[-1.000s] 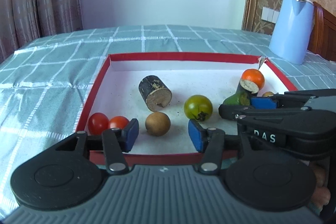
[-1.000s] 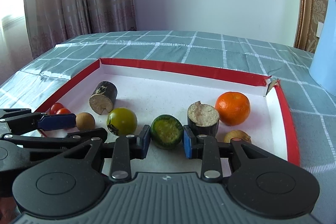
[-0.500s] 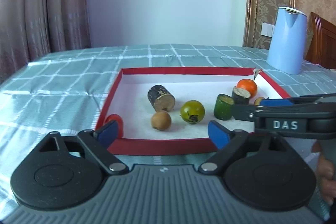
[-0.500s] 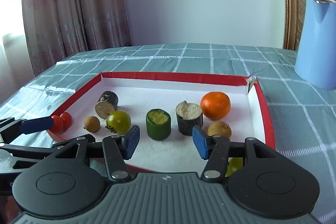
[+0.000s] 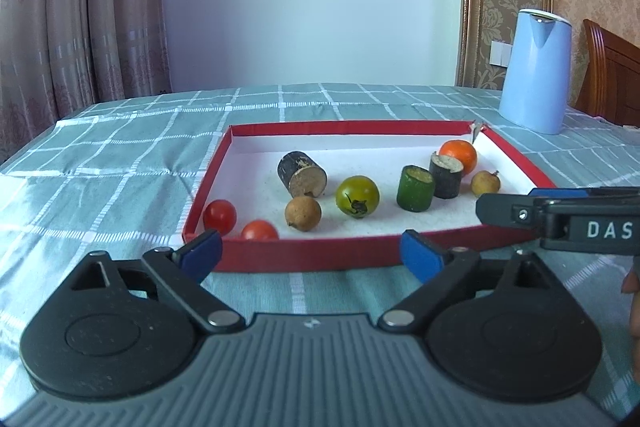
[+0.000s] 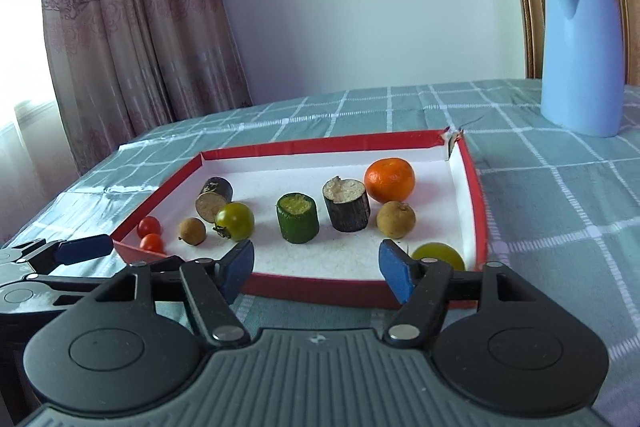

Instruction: Organize fruits

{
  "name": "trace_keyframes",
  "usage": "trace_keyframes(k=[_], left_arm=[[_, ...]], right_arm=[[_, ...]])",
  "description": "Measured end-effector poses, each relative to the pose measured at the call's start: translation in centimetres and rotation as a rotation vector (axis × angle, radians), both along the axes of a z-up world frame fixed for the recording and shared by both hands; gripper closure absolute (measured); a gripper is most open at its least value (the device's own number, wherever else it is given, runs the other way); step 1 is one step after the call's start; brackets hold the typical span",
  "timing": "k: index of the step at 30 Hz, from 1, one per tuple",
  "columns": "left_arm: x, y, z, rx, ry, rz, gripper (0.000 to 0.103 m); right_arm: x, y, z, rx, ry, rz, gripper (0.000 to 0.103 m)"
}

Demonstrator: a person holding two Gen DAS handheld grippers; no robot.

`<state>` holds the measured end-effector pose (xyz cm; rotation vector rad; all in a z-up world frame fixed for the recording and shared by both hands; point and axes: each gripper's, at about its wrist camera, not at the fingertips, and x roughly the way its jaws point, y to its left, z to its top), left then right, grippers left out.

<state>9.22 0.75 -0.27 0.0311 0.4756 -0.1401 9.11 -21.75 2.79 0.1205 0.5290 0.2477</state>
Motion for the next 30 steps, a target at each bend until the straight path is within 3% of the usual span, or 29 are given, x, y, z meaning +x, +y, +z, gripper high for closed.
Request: trace_keyframes(k=[5, 30], left_arm=[[-1.2, 0.3, 0.1, -0.013, -0.026, 0.003, 0.003], [-1.4, 0.3, 0.1, 0.011, -0.036, 0.038, 0.0]], right_arm=[[-1.3, 0.6, 0.1, -0.044, -0.042, -0.001, 0.03], [-1.1, 1.0, -0.2, -0.072, -0.028, -0.019, 0.025]])
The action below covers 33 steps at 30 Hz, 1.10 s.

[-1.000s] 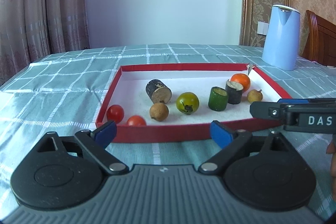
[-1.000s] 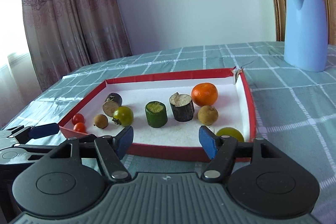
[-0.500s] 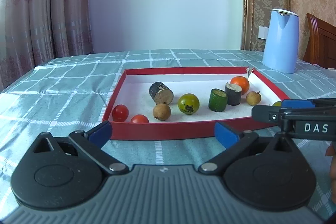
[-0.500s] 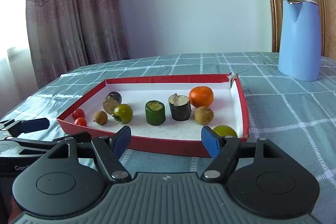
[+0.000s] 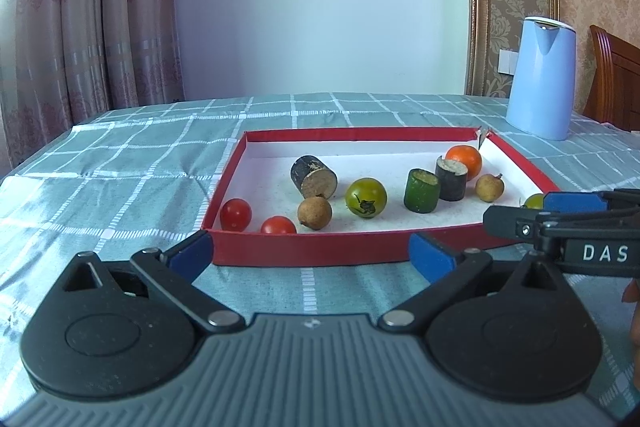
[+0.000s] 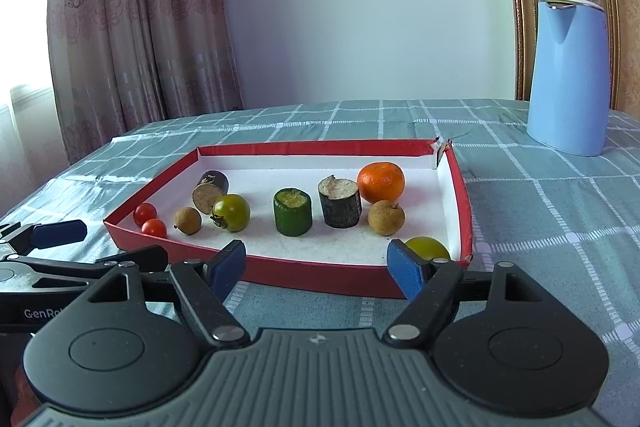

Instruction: Organize fruits

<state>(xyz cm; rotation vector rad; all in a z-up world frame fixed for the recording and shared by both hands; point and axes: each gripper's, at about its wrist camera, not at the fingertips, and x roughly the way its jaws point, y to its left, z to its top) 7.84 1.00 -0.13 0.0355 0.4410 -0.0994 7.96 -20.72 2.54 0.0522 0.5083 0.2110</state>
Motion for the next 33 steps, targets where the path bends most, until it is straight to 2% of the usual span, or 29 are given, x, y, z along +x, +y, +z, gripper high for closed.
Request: trace_keyframes(k=[33], left_arm=[[-0.07, 0.24, 0.15, 0.008, -0.025, 0.044, 0.0]], right_arm=[[-0.05, 0.16, -0.05, -0.01, -0.001, 0.002, 0.023]])
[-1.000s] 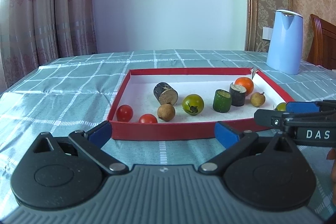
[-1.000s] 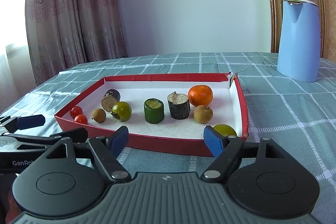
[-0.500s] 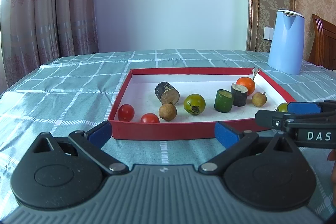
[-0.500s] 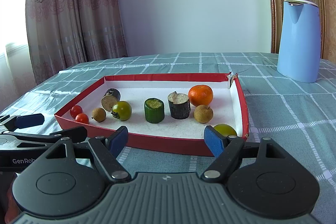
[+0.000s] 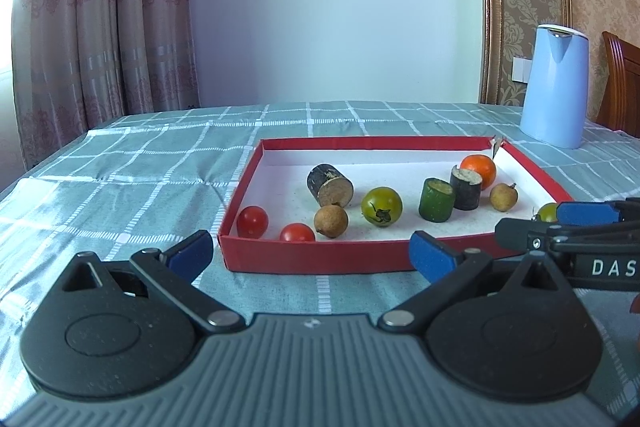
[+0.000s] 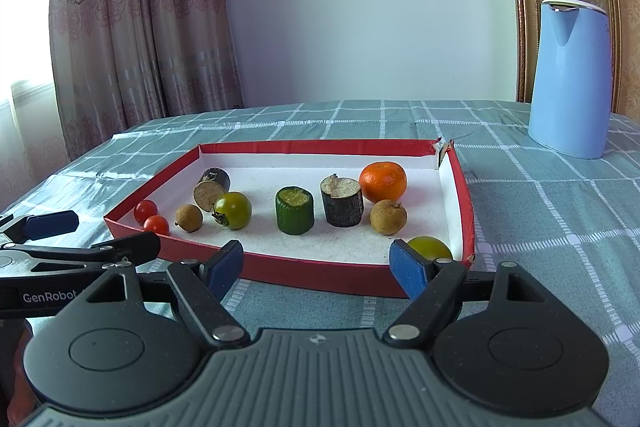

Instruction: Organize fruits

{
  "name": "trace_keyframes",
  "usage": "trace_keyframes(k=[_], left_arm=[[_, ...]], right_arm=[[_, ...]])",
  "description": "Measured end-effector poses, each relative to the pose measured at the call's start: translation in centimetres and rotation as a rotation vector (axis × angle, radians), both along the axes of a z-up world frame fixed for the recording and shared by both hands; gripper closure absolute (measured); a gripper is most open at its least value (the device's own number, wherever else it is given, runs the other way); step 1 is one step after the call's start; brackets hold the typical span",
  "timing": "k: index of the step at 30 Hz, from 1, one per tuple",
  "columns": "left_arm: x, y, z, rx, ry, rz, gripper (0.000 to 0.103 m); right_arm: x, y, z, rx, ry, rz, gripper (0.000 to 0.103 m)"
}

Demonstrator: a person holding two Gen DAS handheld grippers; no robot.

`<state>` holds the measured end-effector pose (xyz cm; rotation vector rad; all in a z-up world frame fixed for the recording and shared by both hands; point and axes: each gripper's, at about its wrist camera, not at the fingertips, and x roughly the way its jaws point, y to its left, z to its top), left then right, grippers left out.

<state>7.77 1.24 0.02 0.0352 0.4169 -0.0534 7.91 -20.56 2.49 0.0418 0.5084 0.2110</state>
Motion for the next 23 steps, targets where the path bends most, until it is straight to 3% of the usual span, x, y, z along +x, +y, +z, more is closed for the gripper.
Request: trace_keyframes(k=[23], left_arm=[[-0.14, 0.07, 0.04, 0.019, -0.025, 0.022, 0.0]], right_arm=[[-0.01, 0.1, -0.04, -0.009, 0.0, 0.006, 0.022]])
